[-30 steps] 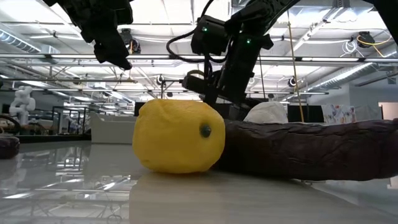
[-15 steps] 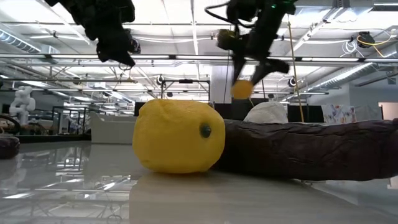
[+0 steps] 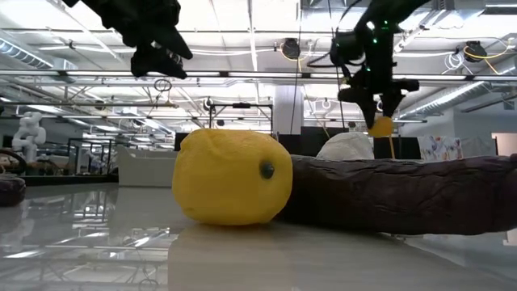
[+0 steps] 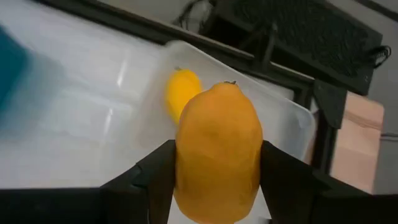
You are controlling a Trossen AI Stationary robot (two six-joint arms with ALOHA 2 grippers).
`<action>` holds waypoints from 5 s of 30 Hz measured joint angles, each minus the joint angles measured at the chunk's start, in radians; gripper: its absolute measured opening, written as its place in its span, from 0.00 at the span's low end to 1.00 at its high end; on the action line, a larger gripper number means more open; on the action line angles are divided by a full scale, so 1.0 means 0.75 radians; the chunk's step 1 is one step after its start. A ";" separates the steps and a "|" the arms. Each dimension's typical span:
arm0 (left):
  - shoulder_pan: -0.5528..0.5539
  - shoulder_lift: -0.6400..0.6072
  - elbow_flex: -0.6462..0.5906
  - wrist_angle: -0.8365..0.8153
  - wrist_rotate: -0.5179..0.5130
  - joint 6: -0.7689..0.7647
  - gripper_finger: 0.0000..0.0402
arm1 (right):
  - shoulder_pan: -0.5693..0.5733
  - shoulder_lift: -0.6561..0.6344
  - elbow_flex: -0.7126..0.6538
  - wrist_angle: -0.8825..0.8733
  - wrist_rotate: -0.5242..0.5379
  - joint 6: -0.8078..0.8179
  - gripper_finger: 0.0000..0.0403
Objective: Sort produce into baskets
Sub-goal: Put the lemon into the transparent bin
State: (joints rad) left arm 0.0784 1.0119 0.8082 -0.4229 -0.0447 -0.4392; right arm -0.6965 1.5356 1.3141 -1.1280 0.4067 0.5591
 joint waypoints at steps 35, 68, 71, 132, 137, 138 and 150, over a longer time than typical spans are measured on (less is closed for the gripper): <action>0.000 0.000 0.000 -0.007 -0.226 -0.095 0.61 | -0.317 -0.003 -0.152 0.114 -0.152 -0.439 0.73; 0.000 0.082 0.000 -0.014 -0.089 0.457 0.61 | 1.182 0.086 -0.059 0.775 -0.375 0.706 0.73; 0.001 0.146 0.000 0.014 -0.007 0.512 0.61 | 1.287 0.148 -0.059 0.970 -0.375 0.570 0.73; -0.082 0.344 -0.001 0.099 0.274 0.526 0.61 | 1.603 0.921 0.671 0.618 -0.276 0.481 0.73; -0.082 0.344 -0.001 0.099 0.273 0.525 0.61 | 1.605 0.945 0.672 0.608 -0.269 0.496 0.73; -0.082 0.344 -0.001 0.099 0.274 0.525 0.61 | 1.607 0.954 0.672 0.608 -0.269 0.496 0.73; -0.082 0.344 -0.001 0.099 0.273 0.524 0.61 | 1.610 1.007 0.671 0.607 -0.270 0.486 0.73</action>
State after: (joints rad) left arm 0.0170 1.2701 0.8078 -0.3485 0.1600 -0.0460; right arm 0.5106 2.2911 1.8175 -0.6730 0.2043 0.9233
